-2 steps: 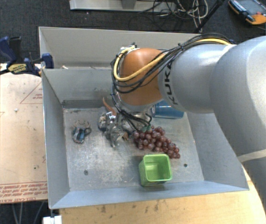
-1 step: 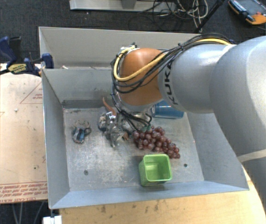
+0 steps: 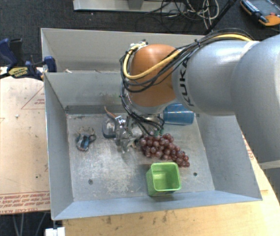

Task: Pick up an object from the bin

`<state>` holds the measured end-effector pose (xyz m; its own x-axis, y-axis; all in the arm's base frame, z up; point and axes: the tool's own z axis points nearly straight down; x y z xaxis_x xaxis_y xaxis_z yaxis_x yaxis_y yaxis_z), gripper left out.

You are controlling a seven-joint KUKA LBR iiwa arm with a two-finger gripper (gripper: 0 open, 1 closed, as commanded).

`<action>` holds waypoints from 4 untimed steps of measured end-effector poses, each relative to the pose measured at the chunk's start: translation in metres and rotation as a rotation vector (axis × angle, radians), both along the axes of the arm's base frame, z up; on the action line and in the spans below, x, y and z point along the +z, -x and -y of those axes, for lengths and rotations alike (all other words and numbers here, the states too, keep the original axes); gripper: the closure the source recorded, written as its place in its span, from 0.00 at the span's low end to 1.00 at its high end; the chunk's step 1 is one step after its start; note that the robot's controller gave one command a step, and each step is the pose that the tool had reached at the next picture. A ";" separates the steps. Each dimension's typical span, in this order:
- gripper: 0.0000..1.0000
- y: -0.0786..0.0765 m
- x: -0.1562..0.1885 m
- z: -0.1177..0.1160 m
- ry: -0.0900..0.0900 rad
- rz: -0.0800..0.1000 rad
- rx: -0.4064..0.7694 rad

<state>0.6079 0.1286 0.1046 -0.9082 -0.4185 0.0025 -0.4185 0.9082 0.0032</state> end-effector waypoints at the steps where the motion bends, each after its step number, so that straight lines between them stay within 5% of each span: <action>1: 1.00 -0.004 0.055 -0.002 0.000 0.003 -0.015; 2: 0.00 -0.003 0.047 -0.001 0.000 0.005 0.007; 3: 0.00 -0.001 0.027 0.000 0.000 0.003 0.019; 4: 1.00 -0.047 0.006 0.024 -0.006 0.026 0.159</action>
Offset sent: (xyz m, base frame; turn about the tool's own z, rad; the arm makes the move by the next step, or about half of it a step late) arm 0.0013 -0.0015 0.0282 -0.0206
